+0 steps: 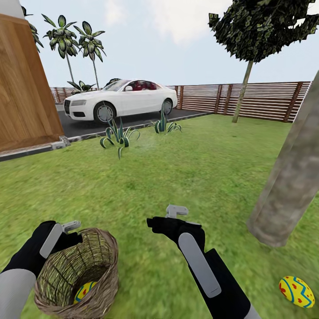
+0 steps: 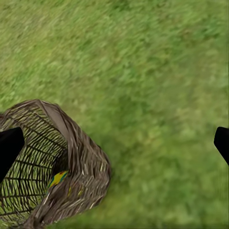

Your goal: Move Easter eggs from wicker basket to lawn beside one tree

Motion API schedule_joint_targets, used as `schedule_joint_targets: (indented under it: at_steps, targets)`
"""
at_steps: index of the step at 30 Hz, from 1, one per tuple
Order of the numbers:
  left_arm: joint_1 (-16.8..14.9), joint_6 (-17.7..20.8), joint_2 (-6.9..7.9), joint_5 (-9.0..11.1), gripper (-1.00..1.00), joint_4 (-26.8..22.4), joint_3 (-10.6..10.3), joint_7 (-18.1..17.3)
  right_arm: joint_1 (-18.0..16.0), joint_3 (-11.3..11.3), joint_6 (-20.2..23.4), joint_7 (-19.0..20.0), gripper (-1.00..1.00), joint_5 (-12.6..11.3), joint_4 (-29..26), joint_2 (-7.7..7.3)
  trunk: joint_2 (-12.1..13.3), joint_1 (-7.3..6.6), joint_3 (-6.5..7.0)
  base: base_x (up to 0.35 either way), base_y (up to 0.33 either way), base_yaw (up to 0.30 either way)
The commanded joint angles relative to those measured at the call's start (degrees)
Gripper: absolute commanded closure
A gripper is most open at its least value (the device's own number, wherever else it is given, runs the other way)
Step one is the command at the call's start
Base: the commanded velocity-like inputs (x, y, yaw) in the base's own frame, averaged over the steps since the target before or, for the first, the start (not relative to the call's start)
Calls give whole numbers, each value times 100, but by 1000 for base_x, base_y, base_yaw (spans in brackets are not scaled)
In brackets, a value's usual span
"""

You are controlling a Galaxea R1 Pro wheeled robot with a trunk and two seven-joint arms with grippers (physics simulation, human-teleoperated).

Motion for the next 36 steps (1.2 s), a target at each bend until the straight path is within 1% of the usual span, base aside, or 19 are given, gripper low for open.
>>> schedule_joint_targets:
  at_steps: [1, 32, 34, 36]
  targets:
    - [-3, 17, 0, 60, -100, -5, 3, 50, -6, 2, 10, -60, -100, -52, -5, -1, -44, 22, -24, 0, 0, 0]
    - [-3, 17, 0, 61, -100, 8, 1, 50, -6, 5, 10, -60, -100, -51, -5, 3, -1288, 702, -581, 0, 0, 0]
    - [-3, 17, 0, 61, -100, 8, 2, 50, -6, 5, 10, -60, -100, -51, -5, 3, -1290, 708, -626, 0, 0, 0]
    - [-4, 17, 0, 61, -100, 8, 3, 50, -6, 5, 10, -60, -100, -52, -5, 3, -1290, 708, -631, 0, 0, 0]
